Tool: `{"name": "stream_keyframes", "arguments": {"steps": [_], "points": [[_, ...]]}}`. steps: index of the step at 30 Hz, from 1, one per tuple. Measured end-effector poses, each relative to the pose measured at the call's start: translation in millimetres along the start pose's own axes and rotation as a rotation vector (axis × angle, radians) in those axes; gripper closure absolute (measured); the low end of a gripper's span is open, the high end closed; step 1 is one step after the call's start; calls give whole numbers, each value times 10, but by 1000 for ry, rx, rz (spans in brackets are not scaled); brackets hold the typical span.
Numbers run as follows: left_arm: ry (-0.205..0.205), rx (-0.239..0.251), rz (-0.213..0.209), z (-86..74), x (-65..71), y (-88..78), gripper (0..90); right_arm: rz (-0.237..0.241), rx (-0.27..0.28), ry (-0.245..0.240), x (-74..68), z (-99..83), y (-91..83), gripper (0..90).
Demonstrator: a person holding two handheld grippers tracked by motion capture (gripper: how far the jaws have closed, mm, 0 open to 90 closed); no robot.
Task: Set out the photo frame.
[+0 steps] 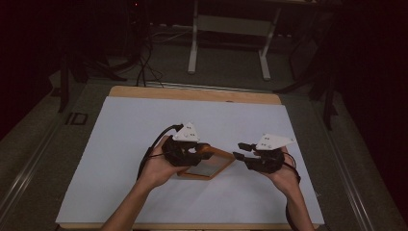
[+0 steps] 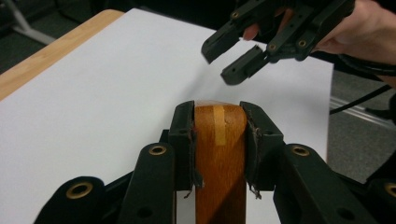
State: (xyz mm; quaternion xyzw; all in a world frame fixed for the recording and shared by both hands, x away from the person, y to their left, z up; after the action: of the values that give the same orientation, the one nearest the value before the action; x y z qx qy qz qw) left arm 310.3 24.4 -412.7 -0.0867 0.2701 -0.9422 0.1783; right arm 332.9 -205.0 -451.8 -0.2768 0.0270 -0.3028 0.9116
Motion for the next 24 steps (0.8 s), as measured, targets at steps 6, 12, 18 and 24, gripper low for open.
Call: {"name": "stream_keyframes", "arguments": {"steps": [6, 12, 18, 24], "points": [[-18, 20, -31, 2, -40, 17, 681, 49, 7, -37, -76, 35, 21, 547], [-34, 32, -63, 11, -77, 40, 677, 100, 9, -57, -126, 73, 59, 520], [2, 13, -121, 50, -52, 91, 667, 132, 9, -80, -184, 124, 124, 490], [2, 1, -170, 98, -58, 162, 653, 168, 23, -105, -242, 214, 204, 453]]}}
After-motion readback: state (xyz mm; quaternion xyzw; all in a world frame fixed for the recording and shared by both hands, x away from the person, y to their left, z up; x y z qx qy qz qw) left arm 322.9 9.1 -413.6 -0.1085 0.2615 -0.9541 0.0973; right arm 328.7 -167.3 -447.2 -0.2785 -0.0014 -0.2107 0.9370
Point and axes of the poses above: each handheld gripper's, and its own axes: y roughly forward along the jaws, z roughly out of its top, x roughly to its right, the point moved 4 cm from there along y, roughly forward along the jaws, and after that the axes turned 4 degrees about -z, right-handed, at the moved point
